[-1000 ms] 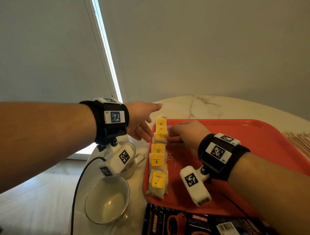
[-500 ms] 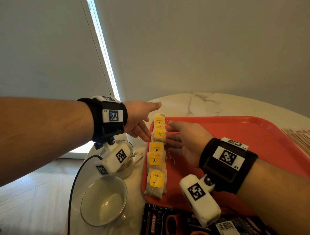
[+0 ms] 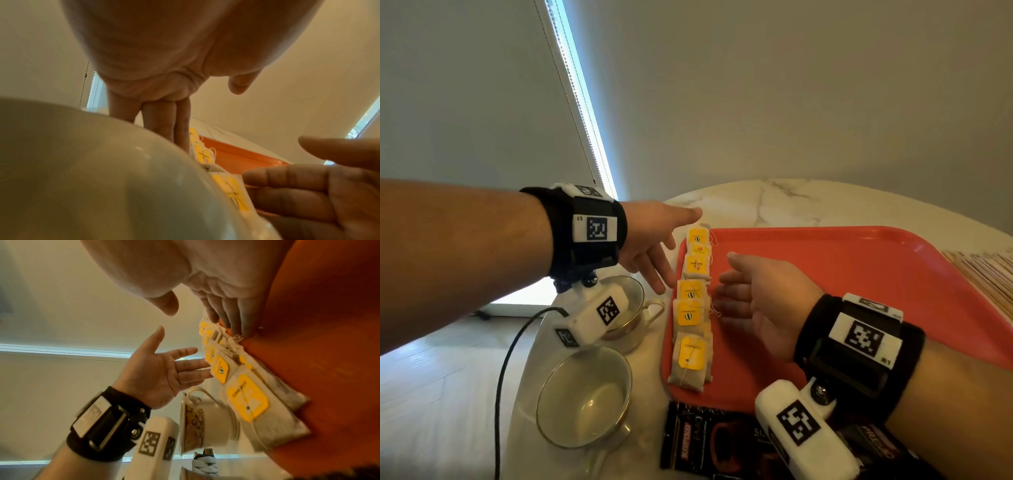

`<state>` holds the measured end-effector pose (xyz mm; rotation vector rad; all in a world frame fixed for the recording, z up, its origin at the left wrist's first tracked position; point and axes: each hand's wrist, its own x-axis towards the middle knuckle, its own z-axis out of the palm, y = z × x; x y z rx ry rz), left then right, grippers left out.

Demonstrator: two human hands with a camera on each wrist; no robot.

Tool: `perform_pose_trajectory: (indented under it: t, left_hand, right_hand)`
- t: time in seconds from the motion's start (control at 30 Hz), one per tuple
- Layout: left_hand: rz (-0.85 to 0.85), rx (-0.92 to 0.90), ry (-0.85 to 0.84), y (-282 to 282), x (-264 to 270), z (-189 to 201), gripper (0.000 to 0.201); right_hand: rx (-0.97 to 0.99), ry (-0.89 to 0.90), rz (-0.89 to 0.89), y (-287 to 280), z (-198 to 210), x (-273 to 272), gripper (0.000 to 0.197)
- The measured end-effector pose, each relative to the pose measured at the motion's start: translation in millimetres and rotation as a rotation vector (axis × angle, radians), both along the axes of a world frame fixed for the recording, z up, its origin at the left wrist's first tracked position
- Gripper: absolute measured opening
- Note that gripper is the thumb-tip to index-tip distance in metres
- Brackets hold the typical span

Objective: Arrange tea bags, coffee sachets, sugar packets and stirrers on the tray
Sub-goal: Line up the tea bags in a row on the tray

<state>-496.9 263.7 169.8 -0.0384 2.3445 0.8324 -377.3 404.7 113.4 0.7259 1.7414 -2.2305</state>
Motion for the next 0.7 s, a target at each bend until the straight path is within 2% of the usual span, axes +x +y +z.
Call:
perform_pose_trajectory:
  t: [0.2,0.5,0.7]
  left_hand:
    - [-0.065,-0.038,-0.043,5,6,0,0.095]
    - [-0.049,-0.018,-0.042,4,9,1,0.096]
    - [-0.011,-0.001,0.055,3,5,2,0.092]
  right_hand:
    - [-0.011,-0.011,0.050,-4,-1,8,0.045]
    - [-0.013,0.005,0.061,0,3,10,0.045]
    - [0.023,0.031,-0.026,1,6,-6,0.044]
